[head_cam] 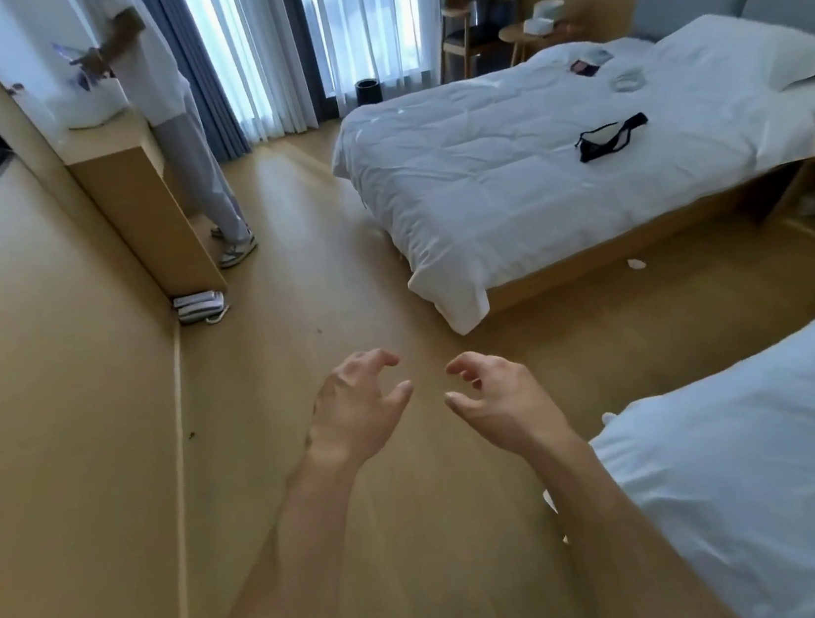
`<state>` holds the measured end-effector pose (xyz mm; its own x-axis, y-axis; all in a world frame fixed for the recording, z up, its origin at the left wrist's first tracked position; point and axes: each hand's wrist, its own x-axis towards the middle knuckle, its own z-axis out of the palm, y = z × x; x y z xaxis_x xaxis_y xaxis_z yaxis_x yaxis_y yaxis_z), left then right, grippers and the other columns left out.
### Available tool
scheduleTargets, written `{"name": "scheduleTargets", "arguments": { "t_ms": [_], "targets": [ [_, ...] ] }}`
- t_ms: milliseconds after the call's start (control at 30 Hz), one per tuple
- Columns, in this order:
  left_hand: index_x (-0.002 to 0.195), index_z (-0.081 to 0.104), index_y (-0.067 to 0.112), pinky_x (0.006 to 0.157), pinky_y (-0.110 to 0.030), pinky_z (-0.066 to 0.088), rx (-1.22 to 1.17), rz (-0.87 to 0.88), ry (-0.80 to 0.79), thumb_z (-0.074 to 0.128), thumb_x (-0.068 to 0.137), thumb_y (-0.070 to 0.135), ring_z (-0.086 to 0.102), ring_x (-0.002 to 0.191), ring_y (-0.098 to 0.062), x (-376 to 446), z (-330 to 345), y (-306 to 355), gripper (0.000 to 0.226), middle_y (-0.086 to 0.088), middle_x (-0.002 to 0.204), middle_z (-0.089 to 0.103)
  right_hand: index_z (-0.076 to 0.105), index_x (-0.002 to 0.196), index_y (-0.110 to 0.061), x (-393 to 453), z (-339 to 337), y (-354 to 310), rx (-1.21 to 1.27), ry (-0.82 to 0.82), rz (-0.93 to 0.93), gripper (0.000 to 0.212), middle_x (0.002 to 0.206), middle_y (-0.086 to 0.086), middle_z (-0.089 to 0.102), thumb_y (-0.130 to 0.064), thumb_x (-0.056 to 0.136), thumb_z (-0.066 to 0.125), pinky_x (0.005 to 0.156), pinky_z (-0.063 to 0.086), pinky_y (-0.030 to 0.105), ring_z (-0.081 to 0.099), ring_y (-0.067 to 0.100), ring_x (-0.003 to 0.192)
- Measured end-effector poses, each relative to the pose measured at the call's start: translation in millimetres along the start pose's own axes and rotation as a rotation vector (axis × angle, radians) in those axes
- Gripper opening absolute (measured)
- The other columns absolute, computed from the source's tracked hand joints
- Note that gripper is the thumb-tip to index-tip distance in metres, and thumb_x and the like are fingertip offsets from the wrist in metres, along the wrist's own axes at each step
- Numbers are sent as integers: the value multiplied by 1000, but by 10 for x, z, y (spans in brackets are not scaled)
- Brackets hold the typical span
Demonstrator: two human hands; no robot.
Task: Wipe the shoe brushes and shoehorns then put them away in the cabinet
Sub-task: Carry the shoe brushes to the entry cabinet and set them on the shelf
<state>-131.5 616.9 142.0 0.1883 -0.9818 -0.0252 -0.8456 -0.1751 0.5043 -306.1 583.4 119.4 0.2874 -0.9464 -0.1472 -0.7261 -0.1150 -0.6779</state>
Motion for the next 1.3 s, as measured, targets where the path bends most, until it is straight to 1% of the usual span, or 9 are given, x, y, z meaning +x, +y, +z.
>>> {"name": "scheduleTargets", "arguments": {
  "t_ms": [200,300,433,533,633,800,967,1100,1300],
  "targets": [
    [132,55,29,95,-28,40,-7,122,-142,61,92,39,55,116,-17,1381,388,369,42,8,139,53,58,132,-29,1032,-396,451,38,81,109,42,128,-3,62,-35,92,64,92,46,24,58,12,117],
    [139,49,29,106,-33,38,31,271,-229,60,92,40,46,129,-17,2173,626,609,50,7,145,46,53,137,-31,1569,-636,685,37,158,164,48,136,-3,57,-33,91,65,91,40,21,54,13,123],
    [143,42,33,113,-39,30,72,429,-312,57,91,46,38,136,-20,3241,883,1008,55,5,148,43,47,145,-29,2309,-1055,962,21,264,273,56,147,-2,48,-30,92,65,105,39,27,46,15,134],
    [146,36,38,116,-40,23,124,537,-394,54,92,51,31,141,-22,3962,1005,1361,59,5,155,33,41,149,-30,2768,-1415,1117,9,309,367,61,155,-1,39,-32,93,64,117,33,36,33,16,144],
    [148,30,41,117,-42,21,157,632,-454,52,92,53,25,144,-22,4589,1147,1739,61,5,158,26,35,152,-35,3122,-1712,1305,-8,364,470,66,161,-1,30,-36,93,64,120,26,38,22,16,150],
    [148,29,41,118,-42,19,184,752,-540,54,93,49,24,145,-22,5295,1520,2360,61,5,159,24,34,152,-36,3556,-2046,1683,0,440,602,66,160,-1,31,-41,93,64,116,30,37,27,18,148],
    [147,34,37,114,-39,23,180,851,-545,55,92,46,31,140,-20,5871,1997,2913,59,7,151,35,35,151,-35,4048,-2421,2201,18,486,654,65,158,-4,35,-42,93,64,112,36,36,34,17,144],
    [147,33,38,114,-41,23,198,859,-563,58,91,46,30,141,-21,6390,2398,3407,62,6,154,32,35,151,-34,4524,-2870,2686,70,502,655,64,156,-4,38,-40,93,63,109,39,36,39,17,141],
    [146,34,38,112,-40,26,190,830,-525,57,91,46,36,137,-22,7242,2861,4461,61,7,151,38,37,150,-33,5259,-3941,3489,107,520,641,60,151,-3,42,-37,95,62,91,41,29,52,16,126]
  ]
}}
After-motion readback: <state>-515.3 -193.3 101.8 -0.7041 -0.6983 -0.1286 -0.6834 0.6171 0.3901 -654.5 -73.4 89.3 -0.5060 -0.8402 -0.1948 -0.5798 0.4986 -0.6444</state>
